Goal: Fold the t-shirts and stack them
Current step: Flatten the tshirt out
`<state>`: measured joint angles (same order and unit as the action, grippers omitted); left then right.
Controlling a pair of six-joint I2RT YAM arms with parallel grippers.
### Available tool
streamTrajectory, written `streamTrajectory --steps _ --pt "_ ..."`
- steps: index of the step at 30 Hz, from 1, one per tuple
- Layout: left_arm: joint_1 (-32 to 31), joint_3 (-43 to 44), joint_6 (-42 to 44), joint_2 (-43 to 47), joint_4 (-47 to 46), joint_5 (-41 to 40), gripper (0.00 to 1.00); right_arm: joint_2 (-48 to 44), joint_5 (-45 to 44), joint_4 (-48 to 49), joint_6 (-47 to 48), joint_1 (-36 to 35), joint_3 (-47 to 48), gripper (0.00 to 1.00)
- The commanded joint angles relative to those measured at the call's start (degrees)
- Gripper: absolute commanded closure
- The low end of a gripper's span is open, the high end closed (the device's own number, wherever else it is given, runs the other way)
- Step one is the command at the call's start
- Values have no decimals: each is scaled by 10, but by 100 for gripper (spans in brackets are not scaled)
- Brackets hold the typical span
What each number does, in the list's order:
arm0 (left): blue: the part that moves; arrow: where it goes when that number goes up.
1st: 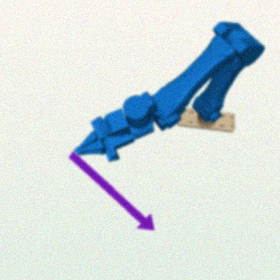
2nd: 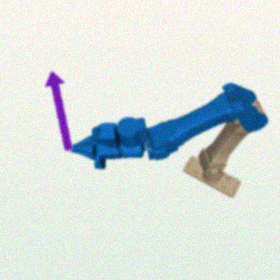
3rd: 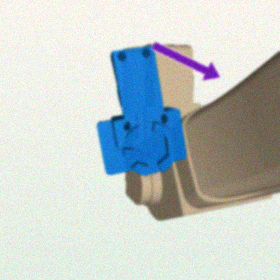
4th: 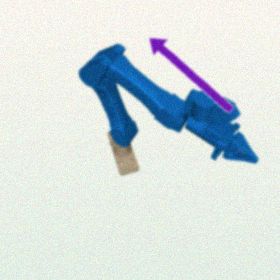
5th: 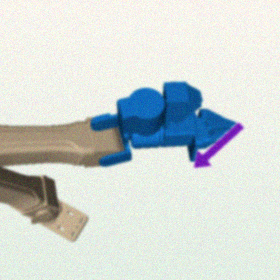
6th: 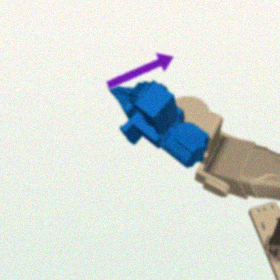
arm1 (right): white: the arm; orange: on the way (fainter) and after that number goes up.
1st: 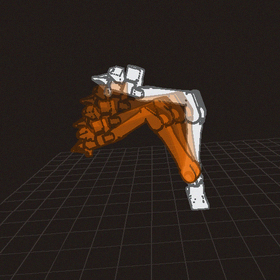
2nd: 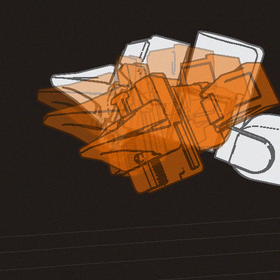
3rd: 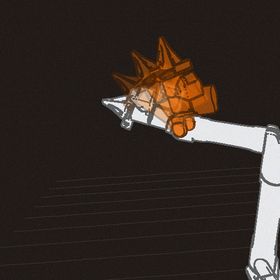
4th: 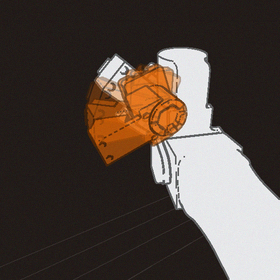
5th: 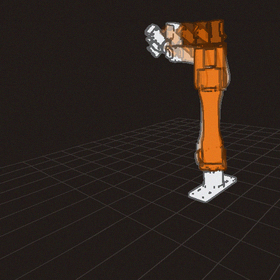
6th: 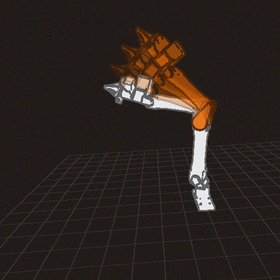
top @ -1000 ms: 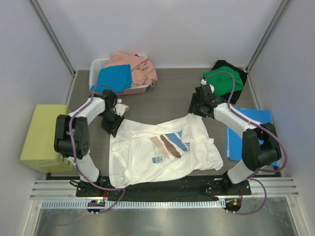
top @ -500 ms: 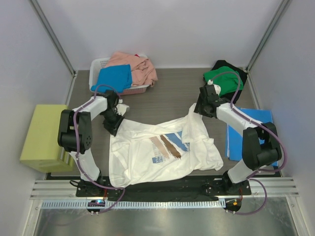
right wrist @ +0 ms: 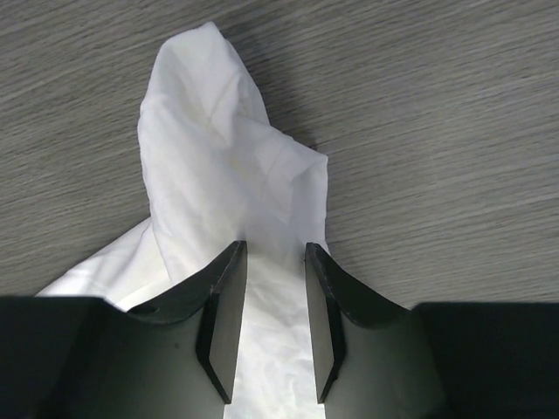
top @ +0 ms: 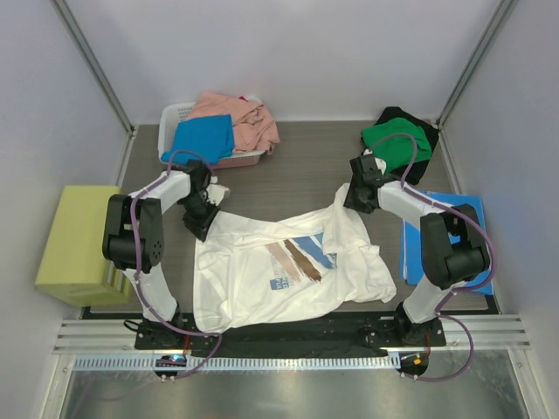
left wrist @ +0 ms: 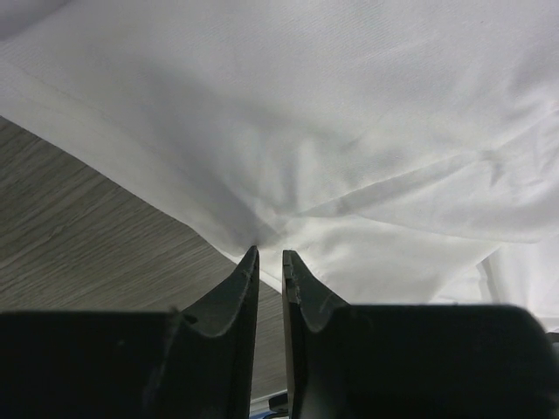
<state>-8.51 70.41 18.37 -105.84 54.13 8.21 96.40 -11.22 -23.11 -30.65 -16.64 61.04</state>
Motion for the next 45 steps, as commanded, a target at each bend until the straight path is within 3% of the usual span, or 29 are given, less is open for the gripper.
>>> streamTrajectory --steps 1,4,5,7,10,24,29,30,32,33,41,45 --pt "-1 16 -3 9 -10 8 83 -5 18 16 -14 3 0 62" --pt "-1 14 -4 12 -11 10 84 -4 20 18 -15 3 -2 75" --pt "-2 14 -4 13 -11 9 85 -4 20 18 -15 3 -3 89" --pt "-1 12 -4 12 -12 8 90 -3 20 19 -15 3 -2 99" --pt "-2 10 -5 14 -14 8 100 -7 22 18 -16 3 2 99" --pt "-1 72 -13 57 23 18 100 -137 26 10 -18 3 51 99" --pt "-6 62 -10 76 48 31 100 -142 30 8 -18 3 47 99" --pt "-10 55 -10 73 53 24 83 -141 32 8 -19 3 45 99" --pt "-17 19 -8 71 42 10 63 -140 32 7 -19 3 44 99" --pt "-19 6 -6 71 34 -2 59 -139 31 9 -19 3 44 99" --pt "-33 -41 -18 48 -7 -46 60 -138 -19 7 -3 4 57 99" --pt "-33 -40 -22 43 -21 -53 60 -130 -3 6 -4 4 68 99"
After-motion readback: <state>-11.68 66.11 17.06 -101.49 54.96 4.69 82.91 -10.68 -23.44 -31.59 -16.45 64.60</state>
